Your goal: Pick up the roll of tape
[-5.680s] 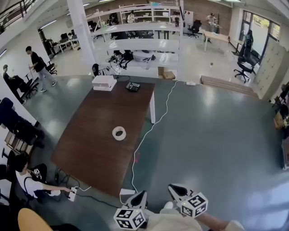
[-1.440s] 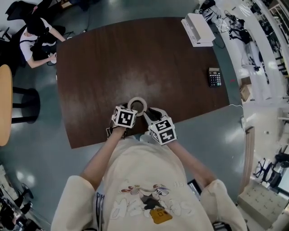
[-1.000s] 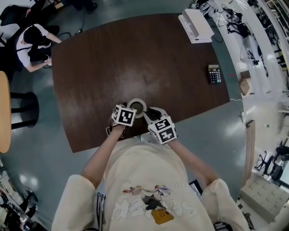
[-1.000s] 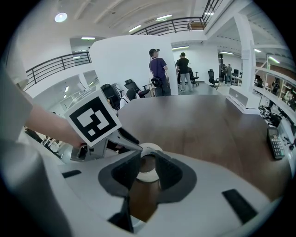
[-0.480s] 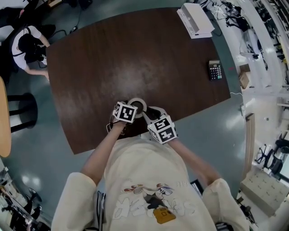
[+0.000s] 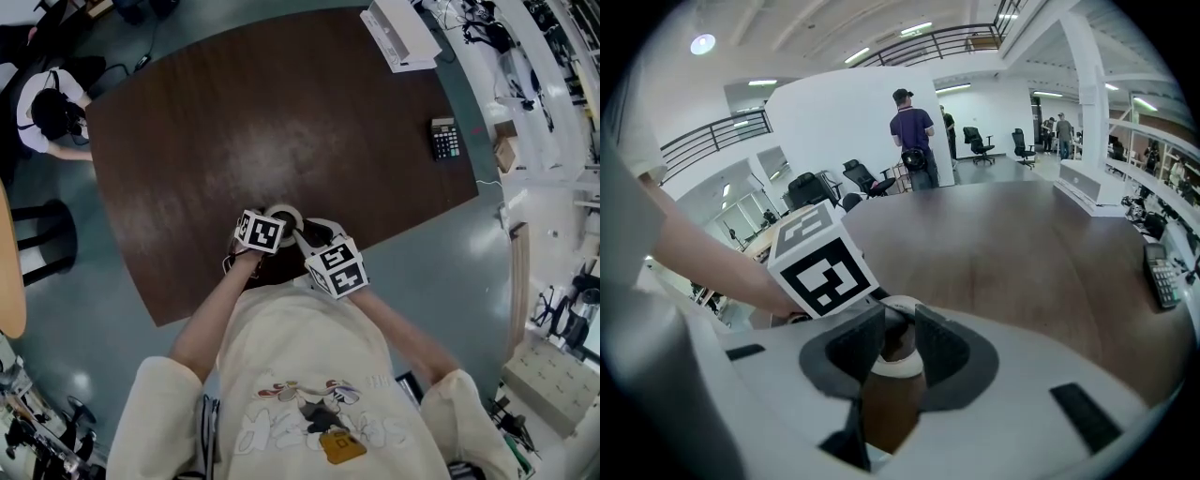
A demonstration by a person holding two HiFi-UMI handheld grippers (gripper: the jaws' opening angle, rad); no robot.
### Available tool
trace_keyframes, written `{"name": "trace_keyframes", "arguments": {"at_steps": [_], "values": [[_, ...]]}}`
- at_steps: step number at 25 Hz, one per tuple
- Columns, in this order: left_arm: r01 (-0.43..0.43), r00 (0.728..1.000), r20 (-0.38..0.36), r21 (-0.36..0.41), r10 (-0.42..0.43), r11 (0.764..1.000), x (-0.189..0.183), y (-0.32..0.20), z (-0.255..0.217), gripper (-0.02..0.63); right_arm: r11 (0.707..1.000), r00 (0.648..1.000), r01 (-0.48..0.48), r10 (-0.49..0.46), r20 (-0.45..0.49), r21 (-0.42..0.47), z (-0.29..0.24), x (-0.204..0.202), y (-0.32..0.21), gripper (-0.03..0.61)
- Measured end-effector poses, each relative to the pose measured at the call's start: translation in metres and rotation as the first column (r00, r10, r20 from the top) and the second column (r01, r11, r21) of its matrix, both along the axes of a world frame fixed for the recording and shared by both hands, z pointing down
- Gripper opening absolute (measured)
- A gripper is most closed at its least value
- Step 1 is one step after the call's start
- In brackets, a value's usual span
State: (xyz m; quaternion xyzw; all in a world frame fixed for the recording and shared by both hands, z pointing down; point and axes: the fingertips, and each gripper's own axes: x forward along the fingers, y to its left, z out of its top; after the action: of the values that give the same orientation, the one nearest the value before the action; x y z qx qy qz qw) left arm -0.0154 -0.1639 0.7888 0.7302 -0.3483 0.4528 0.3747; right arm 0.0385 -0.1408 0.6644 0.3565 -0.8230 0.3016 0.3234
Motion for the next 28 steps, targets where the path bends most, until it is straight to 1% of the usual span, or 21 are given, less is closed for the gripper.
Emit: {"name": "trace_keyframes", "arguments": {"at_steps": [2, 6, 16, 19, 23, 28], "values": [[0.002, 1.000, 0.000, -0.012, -0.002, 1.000, -0.001, 0.002, 0.002, 0.133, 1.000, 1.000, -0.001, 0.001, 0.003, 0.000, -0.001, -0.001, -0.001, 0.104], [-0.004, 1.000, 0.021, 0.006, 0.004, 1.000, -0.002, 0.000, 0.002, 0.111, 1.000, 1.000, -0.005, 0.005, 0.006, -0.002, -0.001, -0.003, -0.002, 0.103], [-0.023, 0.998, 0.052, 0.026, 0.021, 0.999, -0.005, 0.001, 0.004, 0.100, 1.000, 1.000, -0.015, 0.015, -0.008, 0.008, -0.001, -0.001, 0.002, 0.103], [-0.007, 0.999, 0.052, 0.037, 0.005, 0.999, -0.008, 0.003, 0.001, 0.097, 1.000, 1.000, -0.017, 0.017, -0.011, 0.016, -0.005, 0.000, 0.008, 0.103], [0.020, 0.998, 0.050, 0.074, -0.024, 0.997, -0.016, 0.002, -0.007, 0.097, 0.999, 1.000, -0.020, 0.020, -0.005, 0.039, -0.015, 0.003, 0.015, 0.103], [0.056, 0.998, 0.028, 0.124, -0.060, 0.991, -0.023, 0.004, -0.030, 0.095, 0.998, 1.000, -0.027, 0.027, 0.000, 0.057, -0.026, 0.005, 0.028, 0.103]]}}
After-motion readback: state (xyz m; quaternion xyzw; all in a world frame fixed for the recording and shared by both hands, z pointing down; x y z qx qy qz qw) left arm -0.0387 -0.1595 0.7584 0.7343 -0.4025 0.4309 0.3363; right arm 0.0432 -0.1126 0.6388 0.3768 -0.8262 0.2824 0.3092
